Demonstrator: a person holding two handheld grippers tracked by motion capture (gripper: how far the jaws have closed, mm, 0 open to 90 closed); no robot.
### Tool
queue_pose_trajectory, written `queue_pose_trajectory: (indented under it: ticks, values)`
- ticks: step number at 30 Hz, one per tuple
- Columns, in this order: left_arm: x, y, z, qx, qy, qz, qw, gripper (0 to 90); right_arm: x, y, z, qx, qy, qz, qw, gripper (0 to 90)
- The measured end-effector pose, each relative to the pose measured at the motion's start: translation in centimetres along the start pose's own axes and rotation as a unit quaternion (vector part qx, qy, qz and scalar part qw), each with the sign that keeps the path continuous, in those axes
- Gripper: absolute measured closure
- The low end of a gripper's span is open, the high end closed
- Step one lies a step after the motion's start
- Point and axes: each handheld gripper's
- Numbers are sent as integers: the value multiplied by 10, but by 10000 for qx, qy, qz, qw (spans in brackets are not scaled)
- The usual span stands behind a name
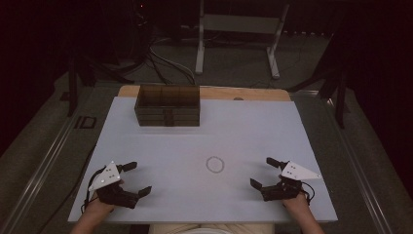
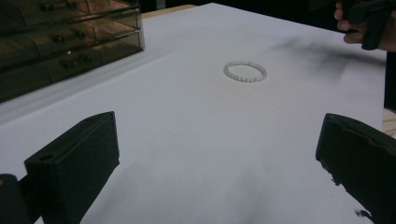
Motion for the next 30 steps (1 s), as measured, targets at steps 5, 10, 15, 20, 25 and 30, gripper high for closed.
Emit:
queue_pose_trajectory:
  ticks: [5, 10, 15, 20, 25, 30]
  values:
    - [0, 2, -1, -61, 71, 3, 10000, 9, 0, 0, -1, 65, 0, -6, 10000, 0]
    - [-1, 3, -2, -76, 136, 22, 9999, 9, 0, 1, 0, 28, -24, 57, 10000, 0]
    - [-3, 3, -3, -98, 169, 100, 9998, 9, 1, 4, 0, 5, -79, 143, 9999, 0]
    - [-4, 3, -5, -42, 213, 138, 9997, 9, 2, 6, 2, 42, -165, 175, 9997, 0]
    - [-4, 5, -5, -40, 248, 199, 9995, 9, 2, 7, 3, 62, -191, 210, 9996, 0]
    - [-3, 6, -6, -52, 273, 207, 9994, 9, 2, 8, 5, 40, -254, 263, 9993, 0]
Point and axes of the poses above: each handheld gripper's, and its own axes: y roughly forward along the jaws, x roughly out of its top, z roughly to its left, and after that the axes turned 12 degrees about z, right-handed
